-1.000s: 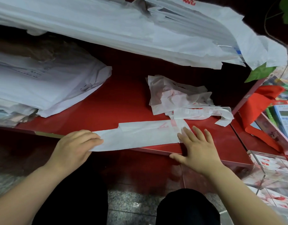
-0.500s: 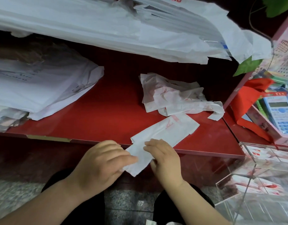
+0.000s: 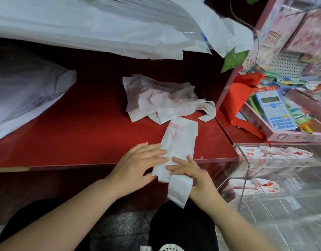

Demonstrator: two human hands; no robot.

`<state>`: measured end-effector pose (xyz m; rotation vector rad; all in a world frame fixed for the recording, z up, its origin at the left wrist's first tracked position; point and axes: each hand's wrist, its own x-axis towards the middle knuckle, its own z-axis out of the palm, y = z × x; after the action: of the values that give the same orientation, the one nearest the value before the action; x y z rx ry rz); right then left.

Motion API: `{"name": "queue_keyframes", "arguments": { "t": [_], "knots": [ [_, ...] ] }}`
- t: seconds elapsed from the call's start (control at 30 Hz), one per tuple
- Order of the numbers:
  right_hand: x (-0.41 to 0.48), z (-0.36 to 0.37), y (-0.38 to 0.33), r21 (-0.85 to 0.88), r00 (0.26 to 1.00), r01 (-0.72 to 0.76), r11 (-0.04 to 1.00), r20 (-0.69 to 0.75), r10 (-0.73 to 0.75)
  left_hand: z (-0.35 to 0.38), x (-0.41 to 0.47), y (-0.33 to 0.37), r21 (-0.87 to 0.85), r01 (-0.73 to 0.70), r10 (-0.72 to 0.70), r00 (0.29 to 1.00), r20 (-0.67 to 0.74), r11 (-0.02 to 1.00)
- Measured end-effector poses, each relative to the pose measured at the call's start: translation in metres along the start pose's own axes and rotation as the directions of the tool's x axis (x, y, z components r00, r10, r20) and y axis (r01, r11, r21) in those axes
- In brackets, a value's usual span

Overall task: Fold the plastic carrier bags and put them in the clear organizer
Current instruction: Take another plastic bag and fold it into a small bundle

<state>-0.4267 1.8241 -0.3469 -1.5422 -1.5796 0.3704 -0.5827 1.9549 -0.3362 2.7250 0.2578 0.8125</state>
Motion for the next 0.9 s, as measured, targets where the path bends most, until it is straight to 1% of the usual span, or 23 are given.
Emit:
{"name": "queue_keyframes", "arguments": {
  "t": [0.07,0.1,0.13,0.17,0.2,0.23,0.27,0.3,0.4,0.47,0.53,0.6,0.67,0.73,0.8,0.83,0.87,0.9],
  "knots": [
    [-0.004,-0.004,-0.002,0.015,0.999,-0.044,0.999,0.018,0.044,0.009,0.005,0.001,-0.066,0.007,-0.008,1.000,-0.013,0.998],
    [-0.005,-0.006,-0.005,0.027,0.996,-0.087,0.996,0.007,0.087,0.011,0.007,0.002,-0.114,0.035,-0.038,0.999,-0.022,0.993],
    [-0.005,-0.007,-0.009,0.072,0.988,-0.145,0.987,-0.040,0.149,0.012,0.010,0.003,-0.180,0.092,-0.098,0.995,-0.029,0.979],
    [-0.003,-0.009,-0.013,0.141,0.967,-0.208,0.968,-0.119,0.226,0.011,0.013,0.005,-0.254,0.171,-0.184,0.983,-0.028,0.952],
    [0.002,-0.012,-0.018,0.225,0.931,-0.259,0.939,-0.202,0.305,0.010,0.017,0.007,-0.322,0.266,-0.285,0.959,-0.010,0.909],
    [0.009,-0.015,-0.020,0.265,0.888,-0.297,0.917,-0.275,0.367,0.009,0.020,0.010,-0.373,0.365,-0.383,0.923,0.027,0.853],
    [0.019,-0.019,-0.024,0.250,0.853,-0.342,0.906,-0.322,0.411,0.007,0.024,0.012,-0.410,0.440,-0.459,0.887,0.059,0.799],
    [0.031,-0.024,-0.026,0.200,0.834,-0.393,0.897,-0.334,0.440,0.006,0.028,0.015,-0.426,0.494,-0.516,0.854,0.071,0.758],
    [0.070,-0.037,-0.022,0.027,0.793,-0.566,0.824,-0.256,0.554,0.006,0.034,0.020,-0.403,0.574,-0.614,0.788,0.035,0.713],
    [0.087,-0.042,-0.016,-0.027,0.744,-0.656,0.754,-0.189,0.641,0.006,0.035,0.023,-0.383,0.587,-0.631,0.776,0.012,0.714],
    [0.096,-0.046,-0.012,-0.001,0.659,-0.748,0.664,-0.118,0.743,0.005,0.033,0.022,-0.361,0.577,-0.612,0.791,0.023,0.733],
    [0.100,-0.050,-0.013,-0.005,0.580,-0.814,0.581,-0.069,0.812,0.005,0.030,0.021,-0.325,0.542,-0.560,0.827,0.045,0.775],
    [0.101,-0.053,-0.016,-0.025,0.548,-0.837,0.547,-0.055,0.835,0.005,0.029,0.020,-0.222,0.488,-0.488,0.871,0.057,0.844],
    [0.101,-0.054,-0.020,0.031,0.507,-0.861,0.507,-0.019,0.862,0.007,0.031,0.018,-0.133,0.419,-0.413,0.908,0.074,0.898],
    [0.100,-0.055,-0.021,0.059,0.495,-0.868,0.494,0.005,0.869,0.009,0.032,0.019,-0.075,0.408,-0.403,0.912,0.078,0.910],
    [0.099,-0.055,-0.021,0.073,0.506,-0.860,0.505,0.006,0.862,0.011,0.031,0.018,-0.041,0.390,-0.388,0.920,0.049,0.920],
    [0.097,-0.056,-0.021,0.096,0.533,-0.842,0.531,0.003,0.846,0.013,0.030,0.017,-0.002,0.363,-0.363,0.932,0.009,0.932],
    [0.093,-0.056,-0.019,0.134,0.576,-0.809,0.573,-0.016,0.817,0.016,0.030,0.016,0.049,0.337,-0.336,0.941,-0.031,0.940]
  ]
}}
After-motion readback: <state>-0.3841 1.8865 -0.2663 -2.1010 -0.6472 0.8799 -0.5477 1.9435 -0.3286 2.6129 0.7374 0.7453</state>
